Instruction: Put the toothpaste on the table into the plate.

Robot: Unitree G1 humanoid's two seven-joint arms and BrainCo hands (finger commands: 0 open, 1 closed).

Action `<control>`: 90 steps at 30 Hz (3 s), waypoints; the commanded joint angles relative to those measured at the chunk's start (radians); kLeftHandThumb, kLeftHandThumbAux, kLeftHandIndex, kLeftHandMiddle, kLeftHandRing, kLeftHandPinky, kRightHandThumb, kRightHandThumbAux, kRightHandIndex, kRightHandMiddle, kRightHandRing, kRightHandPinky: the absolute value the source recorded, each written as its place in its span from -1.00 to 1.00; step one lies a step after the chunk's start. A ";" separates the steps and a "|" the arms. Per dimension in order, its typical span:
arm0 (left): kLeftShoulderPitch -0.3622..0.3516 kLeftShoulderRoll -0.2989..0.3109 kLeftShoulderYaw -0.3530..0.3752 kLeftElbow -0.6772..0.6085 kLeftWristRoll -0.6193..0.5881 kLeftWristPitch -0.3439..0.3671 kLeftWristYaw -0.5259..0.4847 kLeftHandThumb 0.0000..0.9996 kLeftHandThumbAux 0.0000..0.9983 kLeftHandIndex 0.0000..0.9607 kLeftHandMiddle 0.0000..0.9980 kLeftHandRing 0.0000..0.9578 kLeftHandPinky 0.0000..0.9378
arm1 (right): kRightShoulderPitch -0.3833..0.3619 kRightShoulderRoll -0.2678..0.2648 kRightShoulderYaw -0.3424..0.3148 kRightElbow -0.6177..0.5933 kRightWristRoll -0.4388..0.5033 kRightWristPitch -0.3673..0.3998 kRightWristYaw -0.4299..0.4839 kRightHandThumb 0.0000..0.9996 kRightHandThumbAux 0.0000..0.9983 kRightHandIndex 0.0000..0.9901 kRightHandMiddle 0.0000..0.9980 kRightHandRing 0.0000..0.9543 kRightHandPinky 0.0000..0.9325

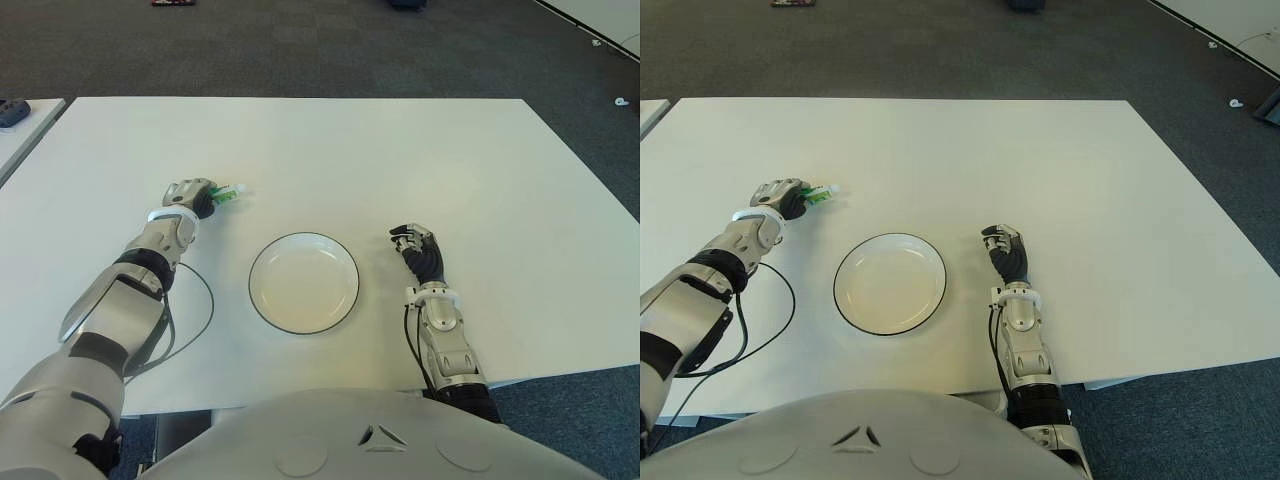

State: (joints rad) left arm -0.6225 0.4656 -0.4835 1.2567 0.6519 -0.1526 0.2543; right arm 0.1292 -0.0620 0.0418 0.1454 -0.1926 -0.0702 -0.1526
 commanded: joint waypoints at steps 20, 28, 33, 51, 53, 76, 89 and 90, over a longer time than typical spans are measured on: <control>0.035 0.049 0.074 -0.108 -0.049 -0.070 0.033 0.43 0.40 -0.08 0.58 0.62 0.58 | -0.019 -0.003 -0.013 0.037 0.007 -0.005 0.005 0.43 0.47 -0.16 -0.20 -0.21 -0.16; 0.089 0.096 0.120 -0.302 -0.071 -0.114 0.023 0.44 0.40 -0.08 0.60 0.64 0.60 | -0.022 0.000 -0.011 0.043 0.009 -0.018 0.010 0.43 0.47 -0.16 -0.19 -0.19 -0.14; 0.126 0.119 0.148 -0.397 -0.081 -0.139 0.016 0.44 0.40 -0.08 0.62 0.66 0.63 | -0.023 0.002 -0.009 0.042 0.005 -0.021 0.007 0.43 0.47 -0.16 -0.19 -0.19 -0.14; 0.341 0.103 0.262 -1.031 -0.149 -0.079 -0.158 0.46 0.40 -0.08 0.66 0.71 0.70 | -0.034 0.017 -0.008 0.043 0.013 -0.026 0.004 0.43 0.47 -0.15 -0.16 -0.17 -0.14; 0.358 0.099 0.267 -1.088 -0.157 -0.078 -0.182 0.46 0.40 -0.08 0.66 0.71 0.70 | -0.034 0.019 -0.009 0.042 0.015 -0.021 0.004 0.43 0.47 -0.15 -0.16 -0.17 -0.14; 0.562 0.046 0.213 -1.546 -0.284 -0.072 -0.527 0.46 0.39 -0.08 0.62 0.67 0.64 | -0.032 0.024 -0.009 0.035 0.010 -0.010 0.003 0.43 0.47 -0.15 -0.16 -0.16 -0.13; 0.557 0.060 0.094 -1.431 -0.241 -0.238 -0.651 0.44 0.41 -0.08 0.58 0.62 0.61 | -0.031 0.024 -0.008 0.031 0.007 -0.002 0.004 0.43 0.47 -0.15 -0.17 -0.18 -0.15; 0.552 0.060 0.081 -1.418 -0.226 -0.251 -0.653 0.44 0.41 -0.08 0.58 0.62 0.62 | -0.030 0.024 -0.007 0.030 0.005 0.000 0.003 0.43 0.47 -0.16 -0.17 -0.18 -0.14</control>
State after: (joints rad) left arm -0.0612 0.5180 -0.3675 -0.2035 0.3861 -0.3745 -0.3717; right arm 0.1043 -0.0405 0.0343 0.1771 -0.1854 -0.0925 -0.1490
